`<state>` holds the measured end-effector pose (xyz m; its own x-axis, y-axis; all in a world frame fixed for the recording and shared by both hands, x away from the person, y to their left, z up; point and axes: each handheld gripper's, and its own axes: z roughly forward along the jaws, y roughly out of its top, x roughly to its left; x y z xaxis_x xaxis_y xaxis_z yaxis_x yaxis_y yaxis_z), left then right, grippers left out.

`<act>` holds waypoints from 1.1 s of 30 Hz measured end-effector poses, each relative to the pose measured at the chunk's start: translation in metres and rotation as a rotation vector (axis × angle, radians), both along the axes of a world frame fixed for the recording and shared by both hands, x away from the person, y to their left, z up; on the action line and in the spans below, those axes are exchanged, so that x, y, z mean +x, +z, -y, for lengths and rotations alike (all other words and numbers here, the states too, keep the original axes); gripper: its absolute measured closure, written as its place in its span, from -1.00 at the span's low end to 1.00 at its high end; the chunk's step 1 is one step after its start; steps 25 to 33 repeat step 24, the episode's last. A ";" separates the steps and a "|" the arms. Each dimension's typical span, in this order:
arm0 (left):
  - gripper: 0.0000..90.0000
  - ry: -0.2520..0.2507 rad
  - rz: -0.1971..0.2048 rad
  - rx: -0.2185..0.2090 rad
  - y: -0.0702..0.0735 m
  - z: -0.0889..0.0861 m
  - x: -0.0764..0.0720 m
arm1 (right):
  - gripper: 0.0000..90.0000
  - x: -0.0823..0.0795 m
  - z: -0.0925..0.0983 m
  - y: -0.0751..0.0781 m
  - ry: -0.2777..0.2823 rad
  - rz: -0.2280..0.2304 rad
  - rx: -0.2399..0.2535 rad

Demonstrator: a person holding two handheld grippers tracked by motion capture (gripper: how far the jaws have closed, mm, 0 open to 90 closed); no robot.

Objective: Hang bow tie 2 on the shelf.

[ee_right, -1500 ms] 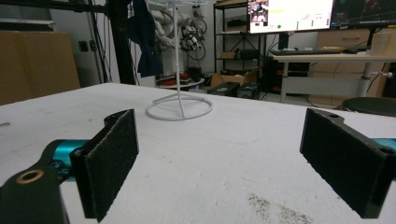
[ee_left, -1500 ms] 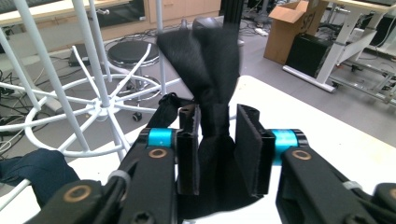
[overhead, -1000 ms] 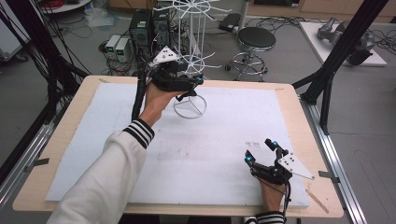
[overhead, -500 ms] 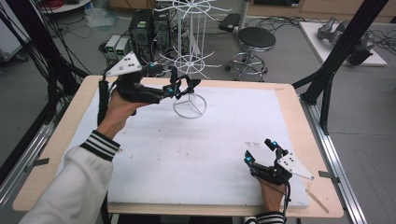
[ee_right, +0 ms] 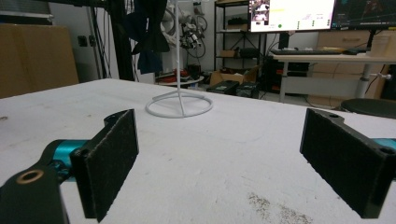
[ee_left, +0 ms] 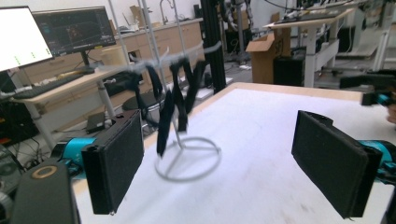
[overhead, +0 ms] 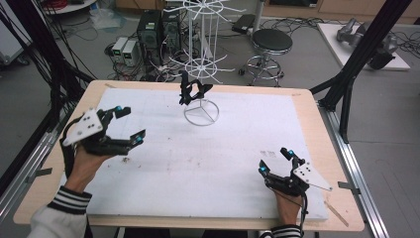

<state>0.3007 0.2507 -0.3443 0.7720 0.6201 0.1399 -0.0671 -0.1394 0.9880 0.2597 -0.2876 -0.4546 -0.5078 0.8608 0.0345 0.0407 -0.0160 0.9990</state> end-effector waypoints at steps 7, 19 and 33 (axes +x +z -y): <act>-0.62 0.103 -0.004 -0.104 -0.058 -0.039 -0.018 | -0.76 0.000 -0.001 0.000 -0.004 0.000 -0.008; -0.62 0.216 0.045 -0.118 -0.097 -0.045 -0.025 | -0.76 -0.001 -0.002 0.000 -0.011 0.003 -0.017; -0.62 0.231 0.038 -0.145 -0.102 -0.047 -0.026 | -0.76 0.000 -0.003 0.000 -0.009 0.003 -0.028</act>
